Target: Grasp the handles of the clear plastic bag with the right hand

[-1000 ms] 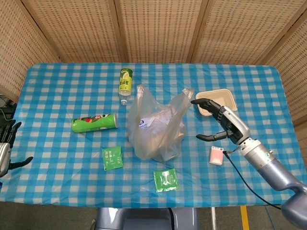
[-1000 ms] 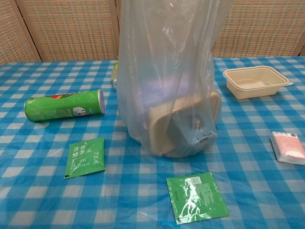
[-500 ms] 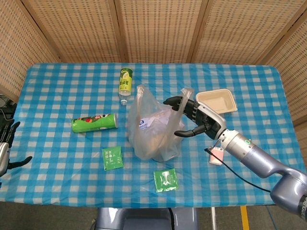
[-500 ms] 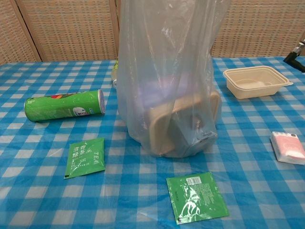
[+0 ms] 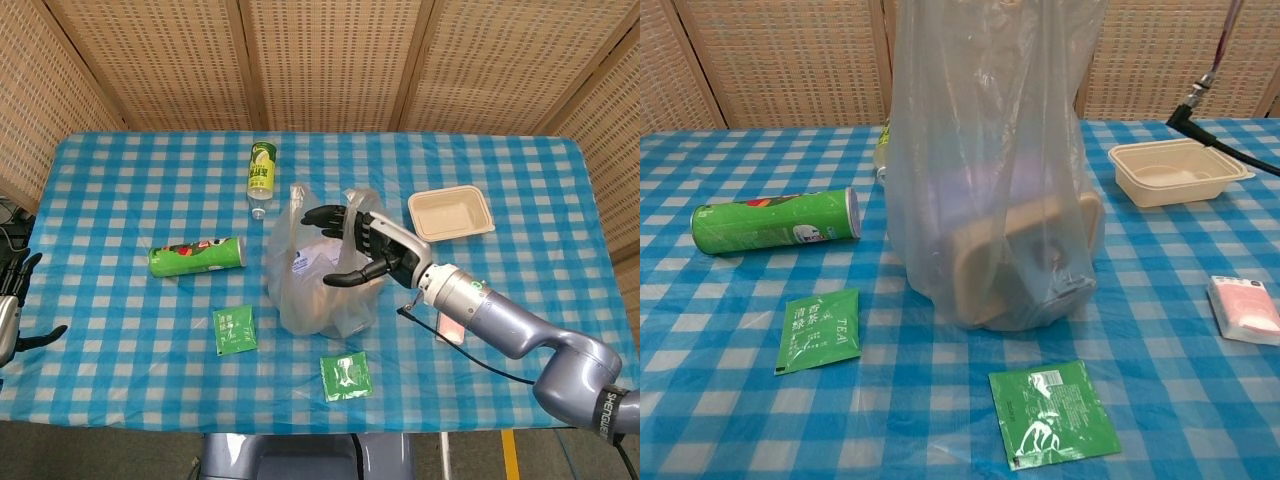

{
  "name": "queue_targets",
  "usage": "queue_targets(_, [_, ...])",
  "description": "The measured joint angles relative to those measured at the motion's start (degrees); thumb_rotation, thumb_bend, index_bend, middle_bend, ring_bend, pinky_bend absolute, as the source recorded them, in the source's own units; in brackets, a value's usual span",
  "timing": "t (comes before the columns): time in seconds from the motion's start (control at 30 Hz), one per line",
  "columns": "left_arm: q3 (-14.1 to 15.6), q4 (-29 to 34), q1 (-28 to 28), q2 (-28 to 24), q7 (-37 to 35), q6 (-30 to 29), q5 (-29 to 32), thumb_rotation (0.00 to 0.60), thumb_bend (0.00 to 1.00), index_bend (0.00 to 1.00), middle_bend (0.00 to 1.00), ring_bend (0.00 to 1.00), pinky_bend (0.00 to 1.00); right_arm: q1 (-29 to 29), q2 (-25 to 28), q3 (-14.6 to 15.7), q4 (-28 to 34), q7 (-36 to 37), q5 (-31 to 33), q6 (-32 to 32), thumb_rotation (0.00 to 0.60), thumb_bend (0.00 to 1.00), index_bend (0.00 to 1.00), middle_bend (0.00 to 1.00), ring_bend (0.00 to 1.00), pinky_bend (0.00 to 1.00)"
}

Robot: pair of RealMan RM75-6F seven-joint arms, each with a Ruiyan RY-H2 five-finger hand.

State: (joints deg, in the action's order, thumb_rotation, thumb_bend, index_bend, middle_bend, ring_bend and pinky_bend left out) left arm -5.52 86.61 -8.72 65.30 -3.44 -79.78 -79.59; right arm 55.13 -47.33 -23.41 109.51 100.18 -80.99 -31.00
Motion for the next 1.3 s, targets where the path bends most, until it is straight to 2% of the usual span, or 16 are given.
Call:
queue_targets(0.4, [-0.27, -0.53, -0.50, 0.01, -0.33, 1.27, 0.90, 0.600, 0.00, 0.00, 0.00, 0.00, 0.00, 3.42, -3.33, -3.60, -2.32, 1.82, 4.58, 4.65, 0.600, 0.00, 0.23, 0.23, 0.12, 0.11])
queue_targets(0.53, [-0.35, -0.70, -0.64, 0.15, -0.23, 1.68, 1.37, 0.600, 0.00, 0.00, 0.00, 0.00, 0.00, 4.46, -4.78, -4.72, -3.79, 2.11, 6.26, 6.58, 0.600, 0.00, 0.23, 0.23, 0.12, 0.20])
queue_targets(0.67, [-0.55, -1.06, -0.81, 0.28, -0.25, 2.26, 2.10, 0.600, 0.00, 0.00, 0.00, 0.00, 0.00, 5.25, -6.21, -6.80, -4.68, 3.11, 8.09, 8.62, 0.600, 0.00, 0.23, 0.26, 0.12, 0.24])
queue_targets(0.9, [-0.75, -1.61, -1.09, 0.47, -0.26, 3.06, 2.85, 0.600, 0.00, 0.00, 0.00, 0.00, 0.00, 5.78, -7.54, -10.27, -5.67, 2.87, 9.60, 11.38, 0.600, 0.00, 0.23, 0.26, 0.12, 0.26])
queue_targets(1.1, [-0.84, -1.99, -1.30, 0.65, -0.13, 3.57, 3.32, 0.600, 0.00, 0.00, 0.00, 0.00, 0.00, 6.11, -8.92, -12.69, -7.03, 1.67, 12.50, 13.89, 0.600, 0.00, 0.23, 0.33, 0.19, 0.40])
queue_targets(1.3, [-0.91, -2.37, -1.48, 0.88, 0.04, 4.01, 3.72, 0.600, 0.00, 0.00, 0.00, 0.00, 0.00, 6.15, -9.63, -15.56, -7.47, -0.49, 14.72, 16.79, 0.600, 0.00, 0.31, 0.45, 0.31, 0.59])
